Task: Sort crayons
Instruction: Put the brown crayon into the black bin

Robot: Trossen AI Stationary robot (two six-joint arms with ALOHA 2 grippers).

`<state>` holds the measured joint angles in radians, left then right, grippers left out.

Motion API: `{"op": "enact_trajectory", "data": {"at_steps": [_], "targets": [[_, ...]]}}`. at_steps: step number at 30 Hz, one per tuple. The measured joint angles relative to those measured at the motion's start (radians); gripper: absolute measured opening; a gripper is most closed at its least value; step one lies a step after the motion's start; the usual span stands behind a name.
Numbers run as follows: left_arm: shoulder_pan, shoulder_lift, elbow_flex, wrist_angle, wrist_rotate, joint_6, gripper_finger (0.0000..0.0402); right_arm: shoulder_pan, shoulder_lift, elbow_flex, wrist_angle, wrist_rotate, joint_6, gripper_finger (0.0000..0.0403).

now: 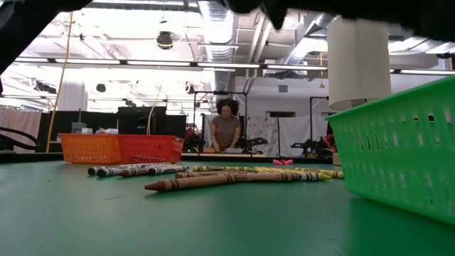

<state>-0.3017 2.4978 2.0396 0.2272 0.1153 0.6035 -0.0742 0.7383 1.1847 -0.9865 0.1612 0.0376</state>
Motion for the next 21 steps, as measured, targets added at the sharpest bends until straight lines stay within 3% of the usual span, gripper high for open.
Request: {"op": "enact_trajectory", "data": {"at_steps": [14,18,21], "targets": [[-0.005,0.025,0.001,0.046,-0.124,0.013,0.0106,0.0,0.0,0.0,-0.001,0.0,-0.001,0.0068],[-0.014,0.018,0.001,0.03,-0.254,-0.012,0.0109,0.0,0.0,0.0,-0.005,0.0,-0.001,0.0068],[-0.014,-0.036,0.001,-0.11,-0.367,-0.1,0.011,0.0,0.0,0.0,-0.015,0.0,-0.001,0.0068]]}}
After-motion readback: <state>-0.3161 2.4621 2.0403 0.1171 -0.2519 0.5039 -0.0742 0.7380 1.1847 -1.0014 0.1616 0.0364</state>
